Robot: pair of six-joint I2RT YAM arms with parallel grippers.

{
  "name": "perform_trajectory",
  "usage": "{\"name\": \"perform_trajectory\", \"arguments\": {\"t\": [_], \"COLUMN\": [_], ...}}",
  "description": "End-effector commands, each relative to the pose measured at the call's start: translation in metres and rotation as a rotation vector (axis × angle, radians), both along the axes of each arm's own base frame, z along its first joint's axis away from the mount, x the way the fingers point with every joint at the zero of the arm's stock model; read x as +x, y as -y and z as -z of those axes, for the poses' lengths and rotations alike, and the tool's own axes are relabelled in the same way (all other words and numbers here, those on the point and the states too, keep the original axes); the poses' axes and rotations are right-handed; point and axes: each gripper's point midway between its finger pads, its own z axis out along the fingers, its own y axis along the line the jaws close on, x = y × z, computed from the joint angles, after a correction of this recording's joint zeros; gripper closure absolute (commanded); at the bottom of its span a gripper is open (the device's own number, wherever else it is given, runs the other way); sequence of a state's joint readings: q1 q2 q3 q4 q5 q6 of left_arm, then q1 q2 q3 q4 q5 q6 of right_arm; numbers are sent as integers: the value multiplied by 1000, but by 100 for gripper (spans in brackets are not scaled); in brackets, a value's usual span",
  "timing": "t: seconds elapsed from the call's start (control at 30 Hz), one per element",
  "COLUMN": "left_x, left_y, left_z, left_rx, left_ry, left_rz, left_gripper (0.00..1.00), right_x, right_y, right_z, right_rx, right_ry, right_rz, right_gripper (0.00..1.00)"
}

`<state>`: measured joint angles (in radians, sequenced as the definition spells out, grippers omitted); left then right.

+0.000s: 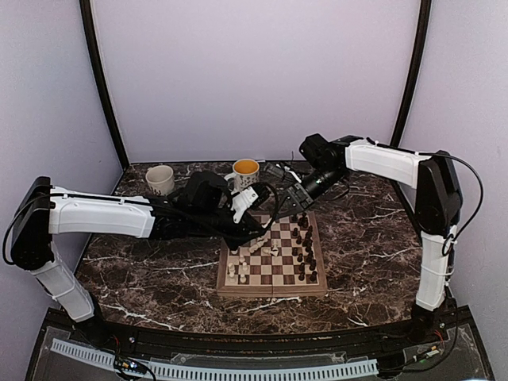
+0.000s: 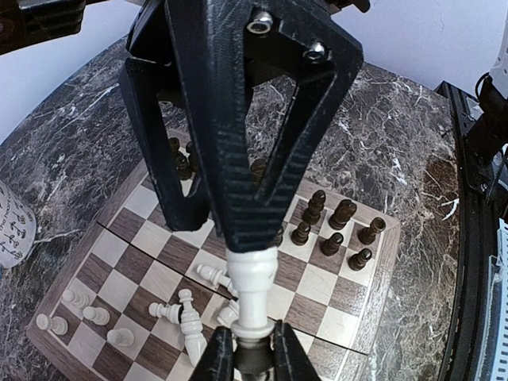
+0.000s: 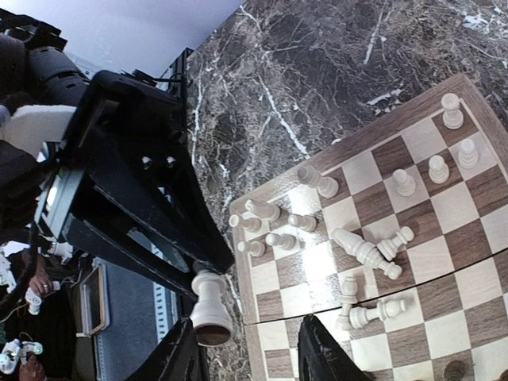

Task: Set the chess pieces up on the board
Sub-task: Pass from the left arm to the right

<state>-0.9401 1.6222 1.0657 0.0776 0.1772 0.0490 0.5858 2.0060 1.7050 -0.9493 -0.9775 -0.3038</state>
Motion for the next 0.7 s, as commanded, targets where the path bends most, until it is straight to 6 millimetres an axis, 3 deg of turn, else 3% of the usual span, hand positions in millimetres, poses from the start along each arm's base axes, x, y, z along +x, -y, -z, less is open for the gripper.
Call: {"name": "perform_trajectory", "arguments": {"t": [0.0, 0.23, 0.6, 0.67], "left_x": [0, 2, 3, 3], "left_y": [6, 6, 2, 1], "left_z": [-22, -19, -26, -26], "left_rx": [-54, -50, -70, -72], "left_ry": [20, 24, 45, 49], "left_rz": [7, 2, -15, -21], "left_gripper": [93, 93, 93, 93], "right_x": [-15, -30, -28, -28], "right_y": [-9, -13, -18, -18], "right_z": [-17, -19, 2, 3], "right_rx": [68, 84, 17, 14], "right_ry": [-83, -124, -128, -134], "right_rz": [-33, -67, -43, -42], "right_gripper": [56, 55, 80, 80]}}
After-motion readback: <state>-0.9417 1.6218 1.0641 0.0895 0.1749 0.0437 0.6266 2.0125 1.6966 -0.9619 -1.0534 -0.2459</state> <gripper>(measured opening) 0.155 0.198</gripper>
